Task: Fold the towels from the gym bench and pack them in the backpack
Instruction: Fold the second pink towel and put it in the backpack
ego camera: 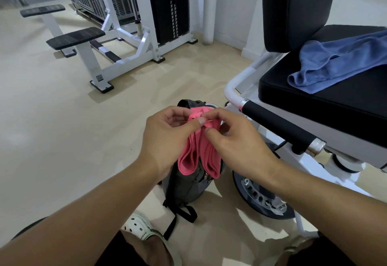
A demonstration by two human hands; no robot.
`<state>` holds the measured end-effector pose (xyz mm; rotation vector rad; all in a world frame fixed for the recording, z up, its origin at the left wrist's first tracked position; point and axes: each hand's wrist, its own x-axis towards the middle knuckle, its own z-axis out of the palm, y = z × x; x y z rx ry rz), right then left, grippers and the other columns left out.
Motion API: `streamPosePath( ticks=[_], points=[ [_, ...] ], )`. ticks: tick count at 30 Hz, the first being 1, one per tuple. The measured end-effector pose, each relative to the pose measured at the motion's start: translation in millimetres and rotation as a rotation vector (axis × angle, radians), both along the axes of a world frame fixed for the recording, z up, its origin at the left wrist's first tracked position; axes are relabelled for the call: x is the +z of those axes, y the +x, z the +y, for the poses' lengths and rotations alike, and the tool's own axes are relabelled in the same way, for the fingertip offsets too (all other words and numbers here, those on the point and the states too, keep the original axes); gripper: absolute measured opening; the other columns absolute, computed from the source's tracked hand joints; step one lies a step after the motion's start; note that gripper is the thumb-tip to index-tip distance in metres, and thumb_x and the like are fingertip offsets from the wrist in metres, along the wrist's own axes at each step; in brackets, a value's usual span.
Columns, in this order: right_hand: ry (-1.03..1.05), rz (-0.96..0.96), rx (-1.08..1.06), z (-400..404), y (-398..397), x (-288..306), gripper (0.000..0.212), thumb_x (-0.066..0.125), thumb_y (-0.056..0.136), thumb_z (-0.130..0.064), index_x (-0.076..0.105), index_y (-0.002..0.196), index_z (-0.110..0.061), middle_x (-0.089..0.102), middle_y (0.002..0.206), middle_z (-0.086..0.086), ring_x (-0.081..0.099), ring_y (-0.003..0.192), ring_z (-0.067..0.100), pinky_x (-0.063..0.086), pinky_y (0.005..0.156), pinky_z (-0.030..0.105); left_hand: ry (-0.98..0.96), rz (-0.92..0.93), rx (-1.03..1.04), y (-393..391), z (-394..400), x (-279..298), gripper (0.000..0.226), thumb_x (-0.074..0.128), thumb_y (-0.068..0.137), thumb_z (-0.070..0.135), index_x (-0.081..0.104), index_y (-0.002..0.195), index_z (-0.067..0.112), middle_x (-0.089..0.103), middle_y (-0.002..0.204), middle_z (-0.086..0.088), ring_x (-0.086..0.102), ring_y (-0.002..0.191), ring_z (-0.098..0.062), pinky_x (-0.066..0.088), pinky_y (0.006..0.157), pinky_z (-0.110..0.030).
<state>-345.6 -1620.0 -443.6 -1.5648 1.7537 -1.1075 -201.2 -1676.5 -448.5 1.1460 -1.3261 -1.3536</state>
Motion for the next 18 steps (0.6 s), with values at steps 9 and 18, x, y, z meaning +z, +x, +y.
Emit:
streamPosePath(
  ticks=[9,18],
  points=[
    [-0.156,-0.01,-0.19,-6,-25,25,0.02,0.076,0.089,-0.028,0.059,0.099,-0.028,0.061,0.087,-0.03,0.06,0.083,-0.01,0.047,0.068,0.01,-0.011,0.033,0.098,30,-44,14,0.012,0.072,0.093,0.009,0.068,0.091,0.02,0.076,0.082,0.003,0.066,0.076,-0.012,0.051,0.08,-0.037],
    [-0.086,-0.247,-0.3,-16,-94,54,0.043,0.077,0.088,-0.013,0.066,0.129,-0.019,0.075,0.107,-0.001,0.069,0.096,0.011,0.057,0.09,0.031,0.051,0.159,-0.05,95,-96,19,0.012,0.059,0.098,0.008,0.066,0.097,0.018,0.072,0.097,0.0,0.069,0.08,-0.011,0.06,0.079,-0.03]
  ],
)
